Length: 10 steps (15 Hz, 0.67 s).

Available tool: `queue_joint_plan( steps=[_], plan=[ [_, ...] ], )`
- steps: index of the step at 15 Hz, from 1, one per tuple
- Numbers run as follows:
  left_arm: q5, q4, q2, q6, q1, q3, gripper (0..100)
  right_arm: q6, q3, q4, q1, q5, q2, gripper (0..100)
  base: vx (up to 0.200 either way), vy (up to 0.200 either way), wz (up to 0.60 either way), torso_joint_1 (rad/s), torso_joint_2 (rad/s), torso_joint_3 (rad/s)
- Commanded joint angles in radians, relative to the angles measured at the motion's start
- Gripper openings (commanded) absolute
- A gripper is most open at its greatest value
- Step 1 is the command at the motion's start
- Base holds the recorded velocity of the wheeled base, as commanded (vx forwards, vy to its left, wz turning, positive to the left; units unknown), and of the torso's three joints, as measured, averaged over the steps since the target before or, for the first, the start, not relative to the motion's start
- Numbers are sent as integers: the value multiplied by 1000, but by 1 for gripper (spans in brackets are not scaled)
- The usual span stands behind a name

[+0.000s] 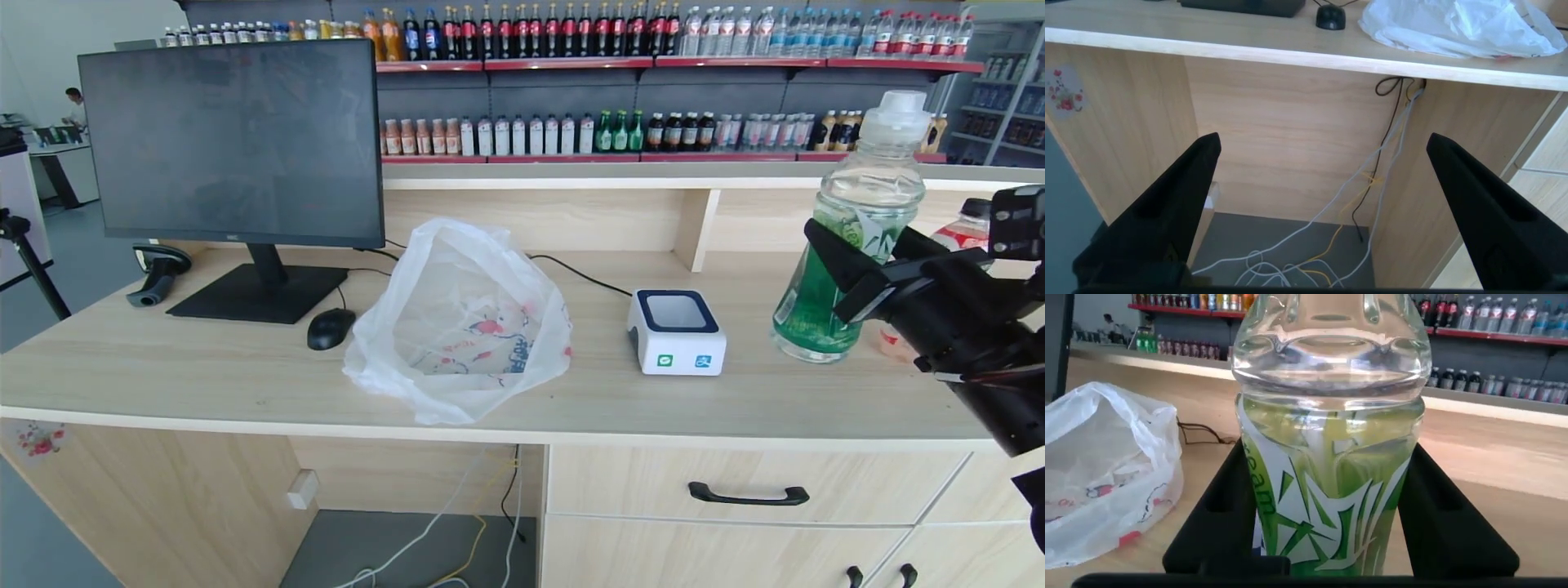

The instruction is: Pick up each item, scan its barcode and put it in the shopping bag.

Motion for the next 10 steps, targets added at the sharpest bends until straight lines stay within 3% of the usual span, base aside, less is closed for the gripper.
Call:
queue_joint_plan(
  steps=[1, 3, 10],
  plan=[
    [0, 0, 0, 0, 0, 0, 100, -3, -43, 4, 91, -83, 43, 0, 0, 0, 0, 0, 0, 0],
    [0, 0, 0, 0, 1, 0, 100, 7, -29, 4, 136, -120, 51, 0, 0, 0, 0, 0, 0, 0],
    [0, 0, 0, 1, 0, 0, 100, 9, -41, 4, 18, -120, 43, 0, 0, 0, 0, 0, 0, 0]
  ],
)
